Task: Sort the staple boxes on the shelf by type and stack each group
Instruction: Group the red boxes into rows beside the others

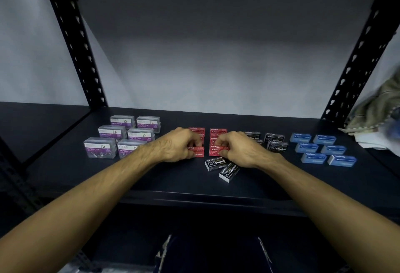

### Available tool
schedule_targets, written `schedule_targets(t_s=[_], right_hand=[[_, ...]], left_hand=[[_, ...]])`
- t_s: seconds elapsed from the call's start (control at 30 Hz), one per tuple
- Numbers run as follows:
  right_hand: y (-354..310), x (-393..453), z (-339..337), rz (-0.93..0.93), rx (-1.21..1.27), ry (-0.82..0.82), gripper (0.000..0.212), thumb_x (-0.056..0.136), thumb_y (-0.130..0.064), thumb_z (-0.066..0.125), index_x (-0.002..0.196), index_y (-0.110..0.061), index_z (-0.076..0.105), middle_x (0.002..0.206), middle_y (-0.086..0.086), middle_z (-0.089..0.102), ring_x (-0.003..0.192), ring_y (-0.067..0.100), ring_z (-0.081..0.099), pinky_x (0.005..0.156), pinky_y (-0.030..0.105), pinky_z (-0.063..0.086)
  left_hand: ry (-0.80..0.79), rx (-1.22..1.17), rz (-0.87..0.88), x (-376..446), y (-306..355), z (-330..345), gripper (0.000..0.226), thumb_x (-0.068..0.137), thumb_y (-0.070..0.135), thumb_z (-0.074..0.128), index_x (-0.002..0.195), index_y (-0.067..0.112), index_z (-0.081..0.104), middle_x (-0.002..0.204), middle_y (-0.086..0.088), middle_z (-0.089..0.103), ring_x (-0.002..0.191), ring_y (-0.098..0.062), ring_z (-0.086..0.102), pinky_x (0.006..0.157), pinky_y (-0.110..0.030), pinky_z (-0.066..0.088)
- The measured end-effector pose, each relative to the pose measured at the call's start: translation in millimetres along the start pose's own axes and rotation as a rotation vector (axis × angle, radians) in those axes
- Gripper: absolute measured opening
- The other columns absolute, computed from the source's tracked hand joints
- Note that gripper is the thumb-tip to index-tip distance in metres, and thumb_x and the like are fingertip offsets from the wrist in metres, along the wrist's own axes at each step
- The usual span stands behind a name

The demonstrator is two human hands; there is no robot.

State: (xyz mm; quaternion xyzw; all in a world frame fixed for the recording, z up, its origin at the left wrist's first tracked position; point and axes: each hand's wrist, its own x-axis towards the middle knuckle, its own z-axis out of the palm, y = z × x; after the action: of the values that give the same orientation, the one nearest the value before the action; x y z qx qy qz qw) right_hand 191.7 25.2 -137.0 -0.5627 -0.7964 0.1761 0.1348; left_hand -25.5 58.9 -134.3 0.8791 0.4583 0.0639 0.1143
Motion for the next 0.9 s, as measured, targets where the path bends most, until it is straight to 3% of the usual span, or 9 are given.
schedule_targets(t_s=[0.13,0.33,0.53,0.9], right_hand=[[1.1,-0.3,1.7,-0.004,0.002,-0.003,0.023,0.093,-0.013,0.063,0.114,-0.019,0.069,0.110,-0.004,0.069,0.092,0.009,0.063,0.084,0.028,0.051],[1.6,-1.6,-4.2,0.012,0.010,-0.039,0.018,0.090,-0.015,0.067,0.106,-0.022,0.073,0.093,-0.006,0.072,0.081,0.007,0.067,0.077,0.031,0.058],[1.8,1.4,-1.2,0.007,0.017,-0.007,0.023,0.093,-0.016,0.065,0.115,-0.021,0.071,0.106,-0.006,0.072,0.089,0.008,0.066,0.082,0.026,0.054],[6.3,4.5,0.5,0.001,0.000,-0.015,0.028,0.093,-0.018,0.066,0.120,-0.021,0.069,0.114,-0.005,0.070,0.093,0.008,0.064,0.083,0.023,0.050]], left_hand=[[0.007,-0.014,-0.021,-0.2,-4.9,0.4,0.026,0.084,0.025,0.073,0.109,0.024,0.066,0.103,0.005,0.065,0.086,-0.012,0.063,0.076,-0.027,0.053],[-0.008,-0.045,-0.024,-1.3,-4.4,1.1,0.025,0.085,0.023,0.073,0.110,0.023,0.066,0.104,0.007,0.064,0.084,-0.008,0.060,0.069,-0.017,0.044],[0.018,-0.055,-0.032,1.4,-3.2,1.6,0.024,0.087,0.021,0.071,0.110,0.020,0.067,0.100,0.007,0.063,0.078,-0.005,0.059,0.062,-0.013,0.040],[0.017,-0.058,-0.041,1.8,-1.3,1.8,0.024,0.087,0.019,0.069,0.111,0.019,0.066,0.106,0.004,0.065,0.088,-0.012,0.063,0.079,-0.026,0.052]])
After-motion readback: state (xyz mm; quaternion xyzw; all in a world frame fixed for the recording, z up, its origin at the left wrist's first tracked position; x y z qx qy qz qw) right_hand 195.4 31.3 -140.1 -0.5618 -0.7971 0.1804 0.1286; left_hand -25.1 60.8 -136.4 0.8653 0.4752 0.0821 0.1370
